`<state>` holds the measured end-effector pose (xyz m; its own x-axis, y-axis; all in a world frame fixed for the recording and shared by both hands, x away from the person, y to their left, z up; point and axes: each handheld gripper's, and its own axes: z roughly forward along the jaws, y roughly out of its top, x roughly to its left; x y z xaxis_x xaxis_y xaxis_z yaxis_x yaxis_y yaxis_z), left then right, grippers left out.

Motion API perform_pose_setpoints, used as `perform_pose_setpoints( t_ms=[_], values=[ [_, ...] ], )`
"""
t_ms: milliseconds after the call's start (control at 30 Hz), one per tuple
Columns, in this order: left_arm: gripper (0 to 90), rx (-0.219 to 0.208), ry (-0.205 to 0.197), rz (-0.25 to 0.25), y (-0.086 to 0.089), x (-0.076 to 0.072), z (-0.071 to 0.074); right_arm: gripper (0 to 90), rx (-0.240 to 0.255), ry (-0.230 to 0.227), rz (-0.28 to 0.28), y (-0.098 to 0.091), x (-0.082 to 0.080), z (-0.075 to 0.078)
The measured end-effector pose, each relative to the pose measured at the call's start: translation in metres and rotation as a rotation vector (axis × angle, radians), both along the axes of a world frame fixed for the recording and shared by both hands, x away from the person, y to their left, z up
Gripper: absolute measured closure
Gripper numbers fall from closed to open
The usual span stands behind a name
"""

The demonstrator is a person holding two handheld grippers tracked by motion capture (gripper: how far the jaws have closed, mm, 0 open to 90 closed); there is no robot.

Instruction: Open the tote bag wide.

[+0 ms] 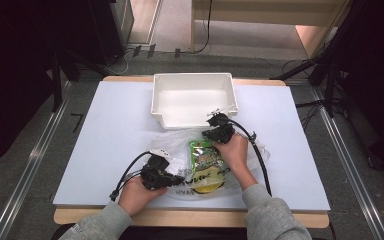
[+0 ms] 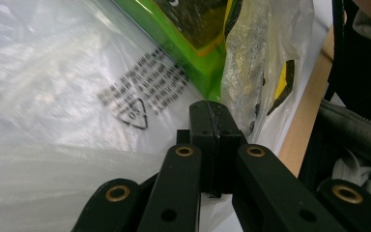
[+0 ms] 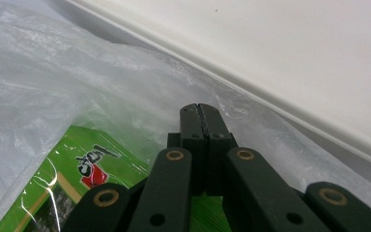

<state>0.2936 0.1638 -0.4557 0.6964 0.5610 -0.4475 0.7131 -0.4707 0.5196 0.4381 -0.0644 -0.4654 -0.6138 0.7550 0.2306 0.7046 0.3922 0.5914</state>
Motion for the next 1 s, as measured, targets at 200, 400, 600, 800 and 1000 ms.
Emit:
perform_pose_setpoints(
  t_ms=[200, 400, 600, 800, 1000],
  values=[
    [90.0, 0.0, 0.013, -0.02, -0.002, -0.013, -0.003, 90.0, -0.002, -0.014, -0.018, 0.002, 0.001, 0.0],
    [90.0, -0.005, 0.038, -0.038, 0.0, -0.026, -0.005, 90.0, -0.004, -0.023, -0.037, 0.004, 0.004, -0.001],
    [90.0, -0.003, 0.07, -0.058, 0.0, -0.039, -0.009, 90.0, -0.002, -0.039, -0.052, 0.004, 0.006, -0.002],
    [90.0, 0.004, 0.064, -0.059, 0.0, -0.042, -0.01, 90.0, -0.003, -0.037, -0.056, 0.004, 0.006, -0.001],
    [88.9, 0.001, 0.033, -0.034, 0.002, -0.037, -0.006, 90.0, 0.022, -0.031, -0.049, 0.0, 0.001, 0.006]
  ],
)
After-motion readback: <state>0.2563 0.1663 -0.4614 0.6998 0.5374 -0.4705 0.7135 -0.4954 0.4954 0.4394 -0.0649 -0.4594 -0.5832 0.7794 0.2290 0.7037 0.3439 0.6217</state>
